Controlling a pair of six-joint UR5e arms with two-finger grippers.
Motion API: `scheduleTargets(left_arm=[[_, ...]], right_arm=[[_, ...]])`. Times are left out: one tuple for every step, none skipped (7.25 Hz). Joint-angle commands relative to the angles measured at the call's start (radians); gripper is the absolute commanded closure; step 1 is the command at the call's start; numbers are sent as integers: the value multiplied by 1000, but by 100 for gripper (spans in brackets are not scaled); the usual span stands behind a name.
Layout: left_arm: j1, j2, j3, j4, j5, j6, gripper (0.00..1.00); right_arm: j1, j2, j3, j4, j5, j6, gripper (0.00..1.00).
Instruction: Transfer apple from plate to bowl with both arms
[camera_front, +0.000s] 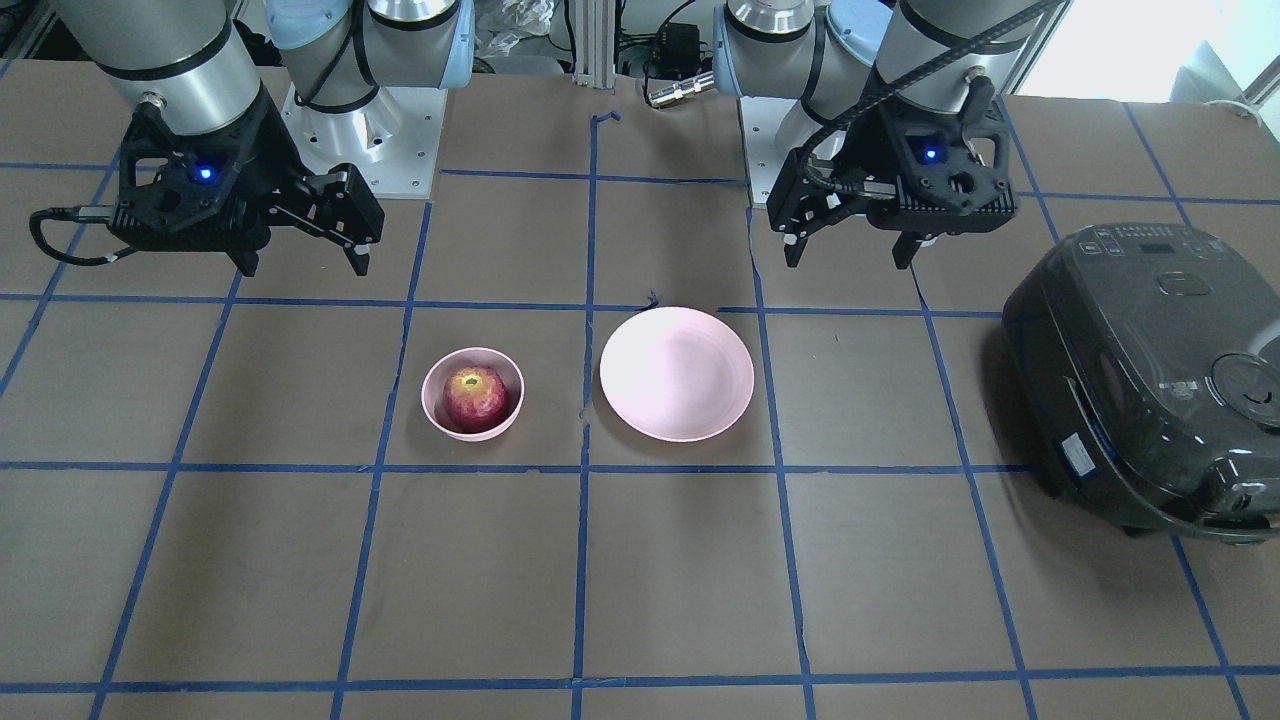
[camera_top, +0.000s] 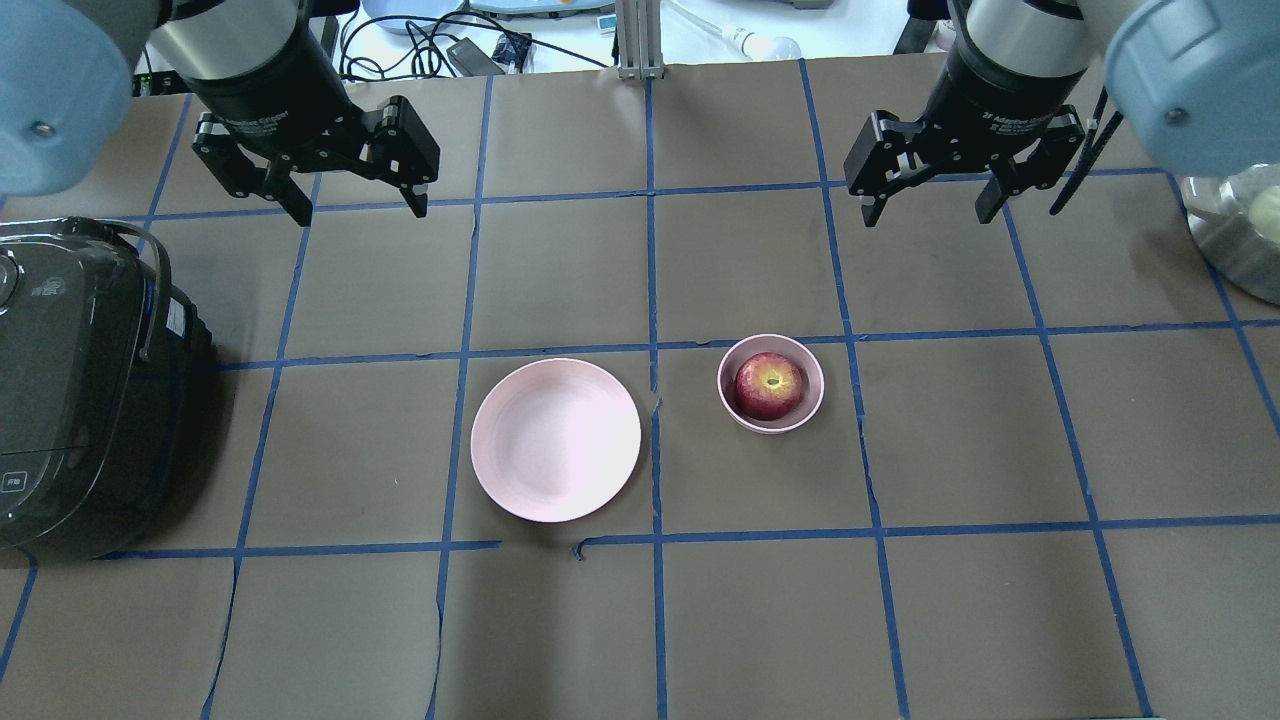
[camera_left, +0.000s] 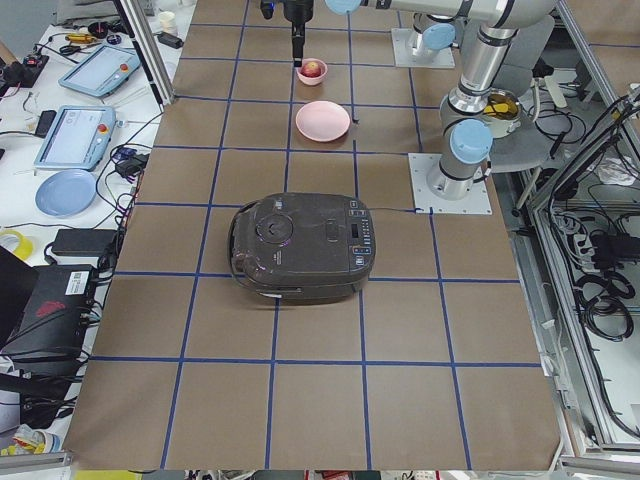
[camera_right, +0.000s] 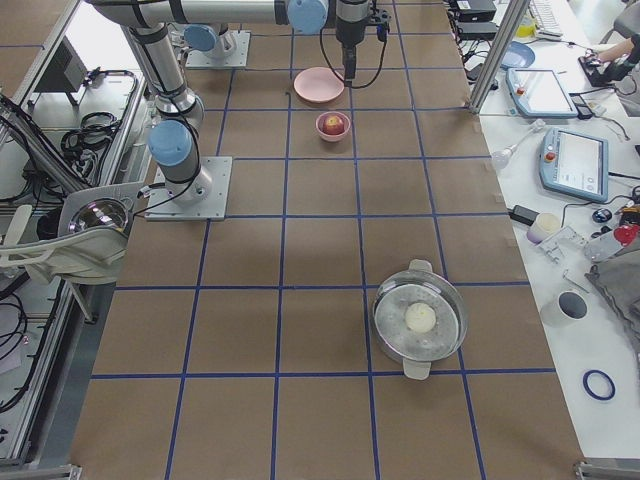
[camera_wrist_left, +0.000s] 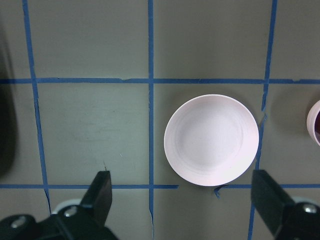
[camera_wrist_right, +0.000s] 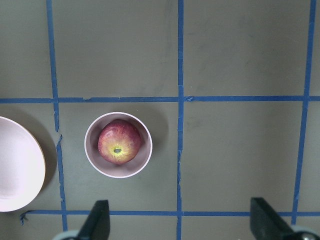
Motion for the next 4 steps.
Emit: scheduleTargets(left_arm=[[14,2,-7,35,-2,4,0],[11,2,-11,35,-4,2,0],[12,3,-13,35,-4,2,0],[14,3,-13,35,-4,2,0]], right_arm=[[-1,-2,3,1,-6,-6,0],[-2,-2,8,1,-11,-9,0],[-5,-1,8,1,-11,-9,0],[-7,-4,6,4,-12,-9,0]])
